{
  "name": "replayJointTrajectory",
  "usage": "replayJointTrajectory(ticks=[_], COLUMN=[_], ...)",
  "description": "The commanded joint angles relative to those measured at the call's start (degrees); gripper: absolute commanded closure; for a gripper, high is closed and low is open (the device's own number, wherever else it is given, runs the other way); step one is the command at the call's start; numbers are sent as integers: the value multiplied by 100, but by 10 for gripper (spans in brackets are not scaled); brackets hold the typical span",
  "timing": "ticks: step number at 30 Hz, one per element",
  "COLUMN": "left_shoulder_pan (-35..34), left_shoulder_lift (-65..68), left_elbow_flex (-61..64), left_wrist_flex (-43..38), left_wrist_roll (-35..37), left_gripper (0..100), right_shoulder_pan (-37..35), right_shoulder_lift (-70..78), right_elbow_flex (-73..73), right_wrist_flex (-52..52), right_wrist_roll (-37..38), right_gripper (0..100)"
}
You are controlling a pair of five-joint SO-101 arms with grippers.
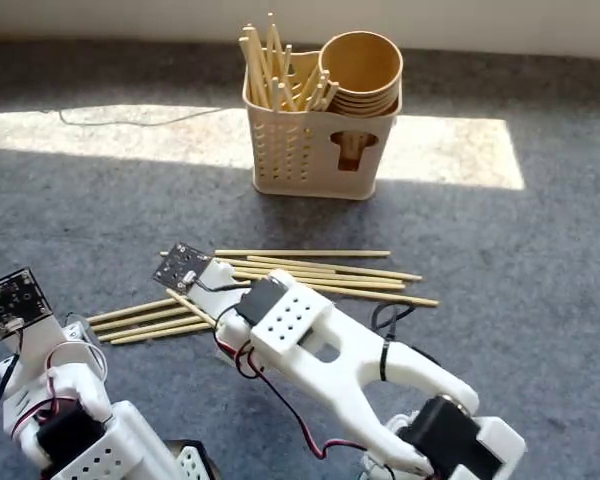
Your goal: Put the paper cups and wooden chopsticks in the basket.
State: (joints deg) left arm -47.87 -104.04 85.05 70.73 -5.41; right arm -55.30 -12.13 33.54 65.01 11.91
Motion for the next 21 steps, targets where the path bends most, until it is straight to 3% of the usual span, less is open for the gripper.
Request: replayJointTrajectory(ticks=[1,4,11,21], left_shoulder_pan=[-40,-31,-31,-31], left_shoulder_lift=[-22,-22,-22,-22], left_elbow_flex=[-31,4,66,66], left_wrist_flex=[-9,-9,-9,0], left_wrist_roll=[44,35,26,26], left_gripper=[811,811,811,810], right_shoulder_pan=[242,602,1270,1956], right_shoulder_lift=[-884,-1560,-3090,-4013], right_elbow_flex=[4,4,-4,-4], right_wrist_flex=[391,277,-558,-2958], right_wrist_roll=[-281,-668,-738,-721], right_gripper=[992,992,992,993])
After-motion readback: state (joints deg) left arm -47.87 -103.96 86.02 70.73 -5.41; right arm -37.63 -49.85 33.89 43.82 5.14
